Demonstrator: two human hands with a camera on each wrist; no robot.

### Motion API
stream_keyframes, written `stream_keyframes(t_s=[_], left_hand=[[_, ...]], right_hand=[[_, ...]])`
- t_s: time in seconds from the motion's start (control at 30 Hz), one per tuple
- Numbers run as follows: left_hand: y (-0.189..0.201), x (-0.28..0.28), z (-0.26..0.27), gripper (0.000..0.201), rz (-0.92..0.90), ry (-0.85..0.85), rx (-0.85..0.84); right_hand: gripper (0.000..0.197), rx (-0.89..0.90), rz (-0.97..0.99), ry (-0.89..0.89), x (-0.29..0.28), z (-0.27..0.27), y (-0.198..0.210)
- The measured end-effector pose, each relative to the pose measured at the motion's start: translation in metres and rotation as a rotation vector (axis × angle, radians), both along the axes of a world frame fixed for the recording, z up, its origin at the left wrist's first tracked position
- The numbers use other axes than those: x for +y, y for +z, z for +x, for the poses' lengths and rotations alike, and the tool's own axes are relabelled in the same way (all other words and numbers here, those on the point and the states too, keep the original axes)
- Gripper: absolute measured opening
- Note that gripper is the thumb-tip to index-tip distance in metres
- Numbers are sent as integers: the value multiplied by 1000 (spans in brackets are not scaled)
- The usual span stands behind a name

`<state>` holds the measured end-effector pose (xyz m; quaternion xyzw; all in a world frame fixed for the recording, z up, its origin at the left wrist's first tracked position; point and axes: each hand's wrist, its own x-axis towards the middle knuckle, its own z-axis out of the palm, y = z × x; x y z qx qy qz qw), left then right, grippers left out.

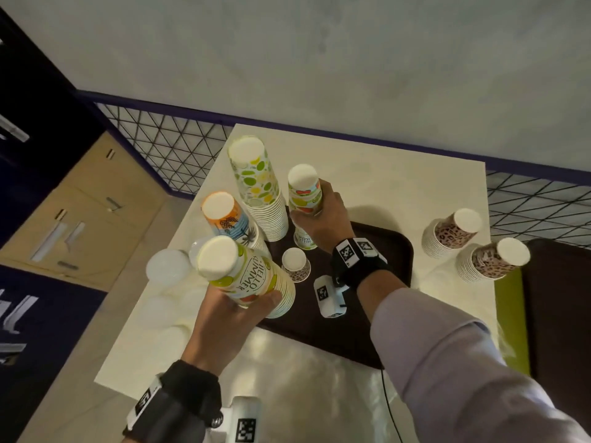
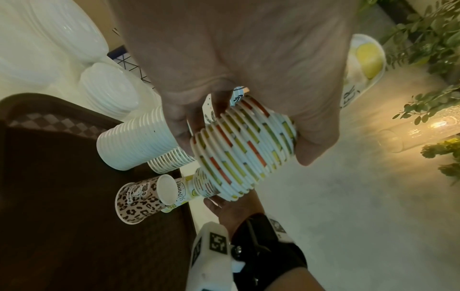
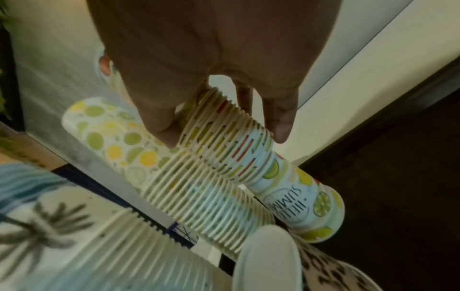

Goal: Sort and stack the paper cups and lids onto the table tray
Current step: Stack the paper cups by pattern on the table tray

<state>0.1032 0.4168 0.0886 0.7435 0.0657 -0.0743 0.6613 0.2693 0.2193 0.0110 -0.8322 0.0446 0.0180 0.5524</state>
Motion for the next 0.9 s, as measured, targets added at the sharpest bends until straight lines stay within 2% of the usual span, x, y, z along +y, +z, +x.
stream_keyframes(t_s=[0.07,0.27,0.4,0.47,0.5,0.67,0.77,0.83,0.9], left_hand=[[-1,4,1,70,16,-5,0],[-6,12,6,88,9,9,-11],[-7,11,9,84,-33,-7,-2],[-8,9,11,85,-57,-1,10],[-8,7,11,86,-71,1,15],[-5,-4,17,88,-34,-15,12],[-2,-12,21,86,-1,-62,9],[1,-18,22,84,-5,-105,16],[4,-24,23,78,-17,-151,6]], right_hand=[[75,19,-26,2,4,-1,-11],[75,157,-90,1,5,-7,-46],[89,187,-125,7,0,-15,-49],[97,184,-125,-16,-5,-24,-38],[95,172,-121,-38,-8,-32,-28],[41,-62,31,-175,-20,-82,30],[34,-105,162,-18,-19,-119,64],[40,-85,200,119,-17,-139,76],[48,-71,202,184,-17,-151,76]])
